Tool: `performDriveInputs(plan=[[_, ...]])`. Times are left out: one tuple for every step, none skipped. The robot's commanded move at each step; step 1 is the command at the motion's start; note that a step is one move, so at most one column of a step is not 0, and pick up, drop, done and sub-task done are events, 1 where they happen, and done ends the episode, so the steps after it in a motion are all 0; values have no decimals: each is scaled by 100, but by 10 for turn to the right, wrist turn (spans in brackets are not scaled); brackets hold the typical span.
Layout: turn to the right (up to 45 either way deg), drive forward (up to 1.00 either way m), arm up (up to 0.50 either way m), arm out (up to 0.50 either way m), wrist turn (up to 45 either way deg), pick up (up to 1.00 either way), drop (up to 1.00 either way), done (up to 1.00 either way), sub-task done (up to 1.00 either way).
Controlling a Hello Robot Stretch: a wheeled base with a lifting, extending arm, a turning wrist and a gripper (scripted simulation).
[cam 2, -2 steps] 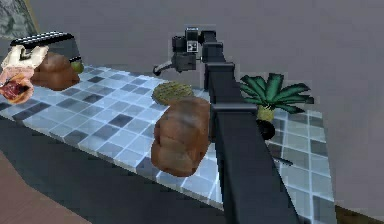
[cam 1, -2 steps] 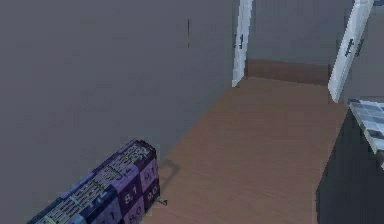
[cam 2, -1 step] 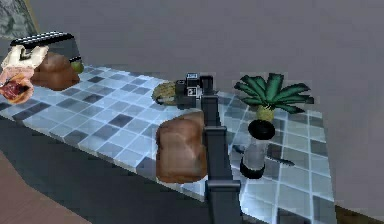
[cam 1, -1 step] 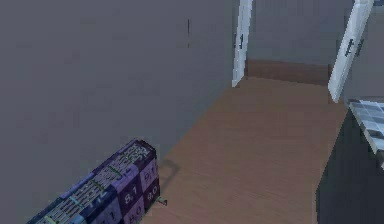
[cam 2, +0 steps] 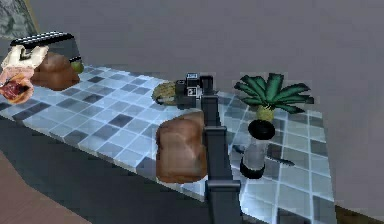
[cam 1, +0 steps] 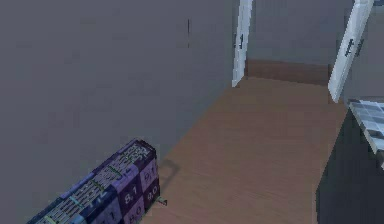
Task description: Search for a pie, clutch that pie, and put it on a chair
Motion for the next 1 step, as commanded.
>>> performDriveInputs(plan=[[0,0,10,0,0,0,0,0,0]])
